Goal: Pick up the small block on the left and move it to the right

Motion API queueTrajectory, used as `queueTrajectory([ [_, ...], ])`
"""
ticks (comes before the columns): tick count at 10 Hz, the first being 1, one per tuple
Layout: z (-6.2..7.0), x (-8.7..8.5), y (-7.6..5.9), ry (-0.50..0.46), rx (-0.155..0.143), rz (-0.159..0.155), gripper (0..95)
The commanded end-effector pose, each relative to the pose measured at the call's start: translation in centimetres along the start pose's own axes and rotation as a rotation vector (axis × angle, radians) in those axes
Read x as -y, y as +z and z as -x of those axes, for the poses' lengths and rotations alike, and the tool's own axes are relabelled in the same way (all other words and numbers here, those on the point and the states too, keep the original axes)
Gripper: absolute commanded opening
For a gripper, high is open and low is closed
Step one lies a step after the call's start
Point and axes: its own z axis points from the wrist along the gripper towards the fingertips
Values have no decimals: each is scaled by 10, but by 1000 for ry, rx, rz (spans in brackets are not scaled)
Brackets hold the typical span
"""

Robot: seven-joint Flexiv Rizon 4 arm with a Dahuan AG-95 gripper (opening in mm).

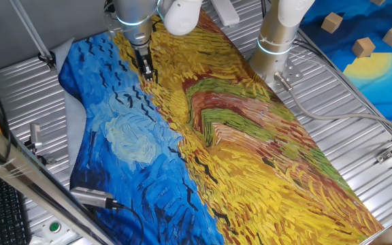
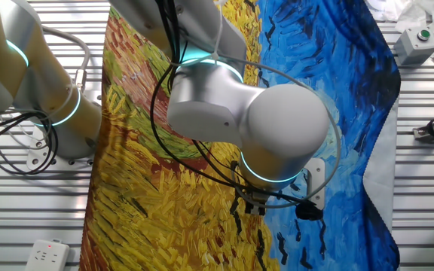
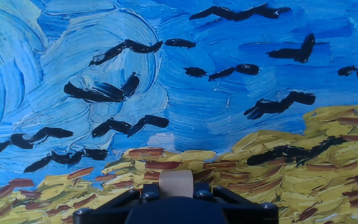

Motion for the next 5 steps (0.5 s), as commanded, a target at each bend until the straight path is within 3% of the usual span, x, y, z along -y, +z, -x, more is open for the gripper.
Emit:
queueTrajectory([
  [1, 0, 0, 0, -1, -1, 1, 190],
  [2, 0, 0, 0, -1, -1, 1, 190],
  [3, -8, -1, -111, 18, -107, 3, 0],
  [5, -9, -1, -115, 16, -110, 0, 0],
])
